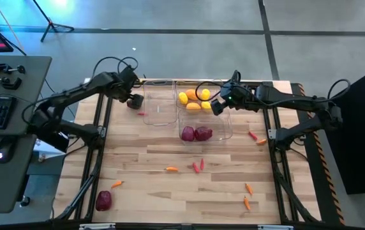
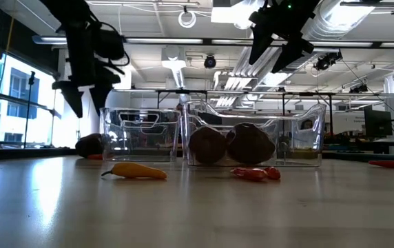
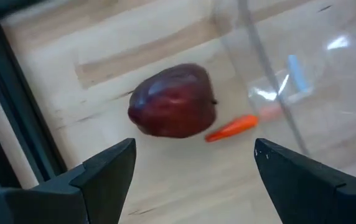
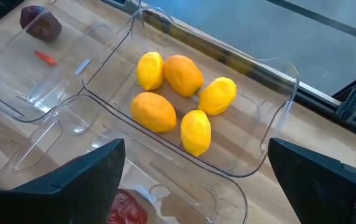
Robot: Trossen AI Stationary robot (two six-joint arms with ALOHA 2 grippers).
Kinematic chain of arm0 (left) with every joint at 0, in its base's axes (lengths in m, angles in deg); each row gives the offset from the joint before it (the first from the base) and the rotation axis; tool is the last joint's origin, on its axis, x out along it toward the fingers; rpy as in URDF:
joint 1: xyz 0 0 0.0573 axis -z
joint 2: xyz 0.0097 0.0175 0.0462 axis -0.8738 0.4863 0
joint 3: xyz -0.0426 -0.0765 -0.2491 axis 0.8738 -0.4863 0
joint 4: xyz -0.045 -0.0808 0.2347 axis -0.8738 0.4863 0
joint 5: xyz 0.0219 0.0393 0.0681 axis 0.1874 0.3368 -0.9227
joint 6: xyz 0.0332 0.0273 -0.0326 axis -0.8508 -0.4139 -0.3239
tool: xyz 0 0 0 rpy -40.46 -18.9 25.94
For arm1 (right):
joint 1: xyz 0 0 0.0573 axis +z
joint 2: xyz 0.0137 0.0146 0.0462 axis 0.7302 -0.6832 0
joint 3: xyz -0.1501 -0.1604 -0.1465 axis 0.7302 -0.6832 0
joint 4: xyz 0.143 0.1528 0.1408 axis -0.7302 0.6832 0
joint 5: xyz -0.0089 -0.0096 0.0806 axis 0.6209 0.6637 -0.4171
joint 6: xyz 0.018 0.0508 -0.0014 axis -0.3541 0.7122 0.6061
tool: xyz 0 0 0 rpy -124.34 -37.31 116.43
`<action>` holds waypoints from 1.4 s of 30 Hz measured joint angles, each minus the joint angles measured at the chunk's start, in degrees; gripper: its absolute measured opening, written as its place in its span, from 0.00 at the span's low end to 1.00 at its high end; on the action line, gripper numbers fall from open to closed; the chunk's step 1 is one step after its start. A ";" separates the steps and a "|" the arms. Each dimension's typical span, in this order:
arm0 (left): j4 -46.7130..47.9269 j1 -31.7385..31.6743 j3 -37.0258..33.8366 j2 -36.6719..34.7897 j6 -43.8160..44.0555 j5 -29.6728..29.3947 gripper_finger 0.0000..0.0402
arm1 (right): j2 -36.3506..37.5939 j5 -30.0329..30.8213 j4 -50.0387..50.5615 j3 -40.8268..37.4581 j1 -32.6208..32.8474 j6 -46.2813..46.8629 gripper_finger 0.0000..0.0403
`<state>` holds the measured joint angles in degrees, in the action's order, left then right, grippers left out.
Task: Sort produce into baskets
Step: Put the apple into the bottom transparent bin
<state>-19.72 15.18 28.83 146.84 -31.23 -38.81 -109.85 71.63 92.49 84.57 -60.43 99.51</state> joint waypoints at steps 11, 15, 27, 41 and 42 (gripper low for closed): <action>-5.67 -2.83 0.02 6.94 -2.10 0.07 0.78 | 0.00 -2.51 0.00 0.02 0.04 1.22 0.95; -5.92 -4.57 0.02 8.76 -2.19 1.08 0.78 | 0.00 -2.51 0.00 0.02 0.05 1.56 0.95; -9.38 -5.29 0.02 11.38 -16.39 3.45 0.78 | 0.00 -2.48 0.00 0.02 0.04 1.57 0.95; -8.35 -5.24 0.02 11.01 -38.63 3.74 0.78 | 0.00 -2.44 0.00 0.02 0.04 1.57 0.95; -7.90 -5.24 0.02 11.01 -40.40 3.72 0.78 | 0.00 -2.44 0.00 0.02 0.04 1.58 0.95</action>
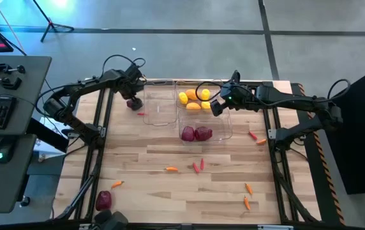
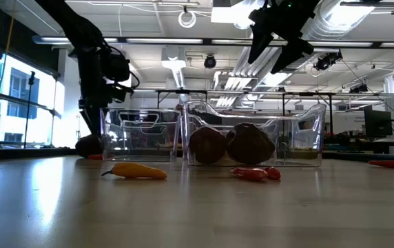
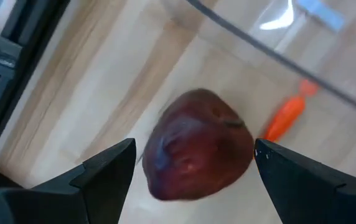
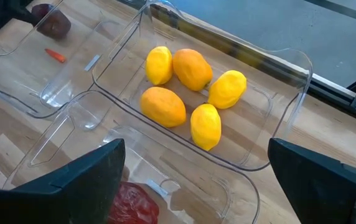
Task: Sort produce into baskets
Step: Put the apple into the bottom transparent bin
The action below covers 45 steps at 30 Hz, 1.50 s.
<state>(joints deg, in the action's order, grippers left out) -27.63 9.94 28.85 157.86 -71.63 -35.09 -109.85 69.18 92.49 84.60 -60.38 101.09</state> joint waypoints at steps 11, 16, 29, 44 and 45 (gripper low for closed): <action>0.53 0.00 0.00 0.11 -11.67 -1.27 0.78 | -0.04 0.02 -0.14 0.00 0.00 1.08 0.95; 1.06 -0.01 0.00 1.71 -15.14 -1.80 0.78 | -0.04 0.21 -0.24 0.00 0.00 0.97 0.95; 0.23 0.07 0.33 10.08 -15.12 -6.08 0.78 | -0.04 0.98 -0.22 0.00 0.00 0.91 0.95; 5.70 -0.46 2.34 7.10 -1.25 -6.63 0.72 | -0.07 2.73 -0.17 0.00 0.00 0.88 0.95; 5.52 -0.65 3.02 5.47 -0.47 -6.71 0.71 | -0.07 2.73 -0.13 0.00 0.01 0.88 0.95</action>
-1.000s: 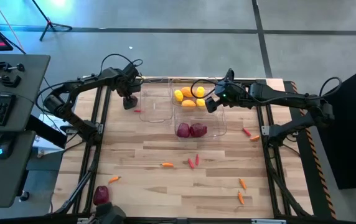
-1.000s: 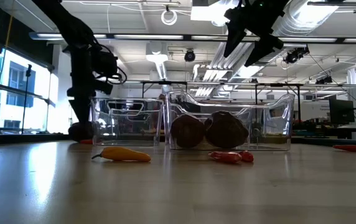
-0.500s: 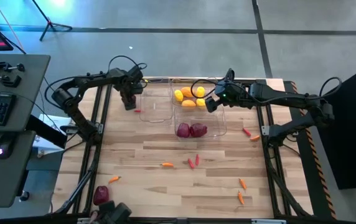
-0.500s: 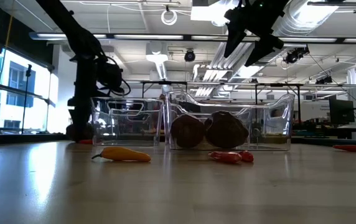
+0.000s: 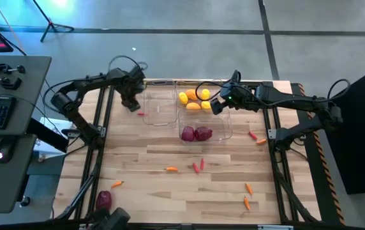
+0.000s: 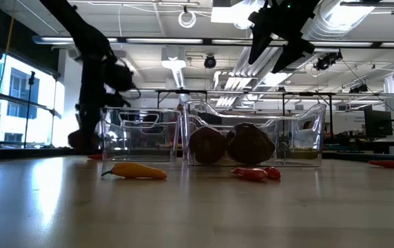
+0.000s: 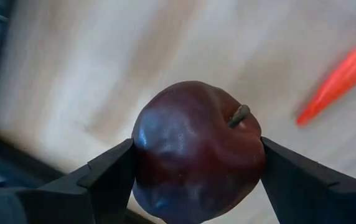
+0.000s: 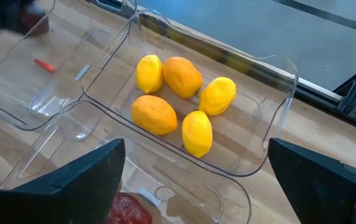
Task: Sort produce into baskets
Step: Put the apple into the bottom transparent bin
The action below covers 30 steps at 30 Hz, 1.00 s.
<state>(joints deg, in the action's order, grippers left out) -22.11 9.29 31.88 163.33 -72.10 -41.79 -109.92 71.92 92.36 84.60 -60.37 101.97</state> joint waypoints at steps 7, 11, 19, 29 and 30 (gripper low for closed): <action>-1.25 -0.95 1.98 -14.78 11.18 1.98 0.68 | 0.00 -0.02 0.91 0.00 0.01 0.01 0.95; -6.40 1.44 0.97 -24.17 20.89 13.03 0.68 | 0.00 -0.07 2.01 0.00 0.01 1.52 0.95; -37.07 18.80 -7.43 -38.73 43.73 17.35 0.68 | 0.00 -0.21 4.70 0.00 0.01 3.94 0.95; -54.37 44.12 -9.71 -23.09 46.35 3.50 0.67 | 0.00 3.13 -0.13 0.00 -0.01 5.59 0.95; -57.37 45.02 -9.71 -20.56 45.39 3.40 0.67 | 0.00 3.15 -1.41 0.00 -0.01 5.59 0.95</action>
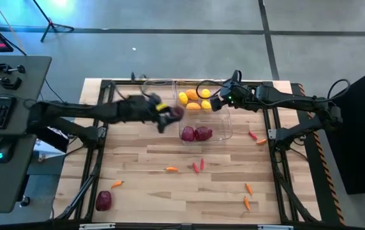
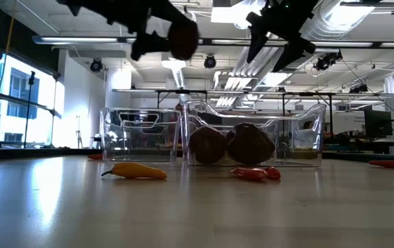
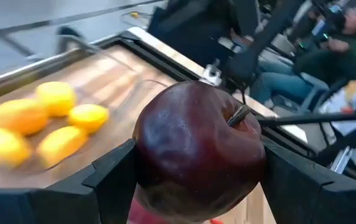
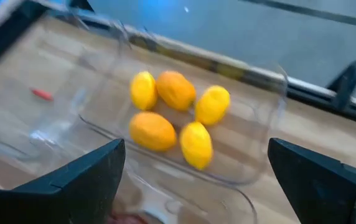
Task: Sort produce into baskets
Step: Put the apple into the bottom transparent bin
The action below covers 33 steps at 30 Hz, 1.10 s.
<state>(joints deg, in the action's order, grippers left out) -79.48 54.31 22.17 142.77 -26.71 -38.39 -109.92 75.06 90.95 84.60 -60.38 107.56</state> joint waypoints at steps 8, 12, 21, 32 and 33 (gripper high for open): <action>-4.21 0.07 6.00 12.96 1.41 -0.89 0.70 | 1.72 -0.15 -5.49 0.00 0.02 -0.04 0.95; -4.26 -0.77 6.89 14.53 -3.43 2.38 0.70 | 3.09 -0.03 -5.34 0.00 -0.12 -1.56 0.95; -5.90 -3.66 7.23 14.56 -4.79 6.46 0.78 | 4.11 0.11 -4.91 0.00 -0.13 -1.53 0.95; -1.85 -4.76 10.53 12.26 -4.33 8.91 0.93 | 4.11 0.14 -4.89 0.00 -0.13 -1.92 0.95; 0.44 -4.76 10.92 11.09 -4.74 10.84 0.94 | 4.11 0.13 -4.86 0.00 -0.13 -1.95 0.95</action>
<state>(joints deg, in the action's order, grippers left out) -79.04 49.55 33.09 153.86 -31.44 -27.55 -105.81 75.20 86.10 84.60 -60.51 105.60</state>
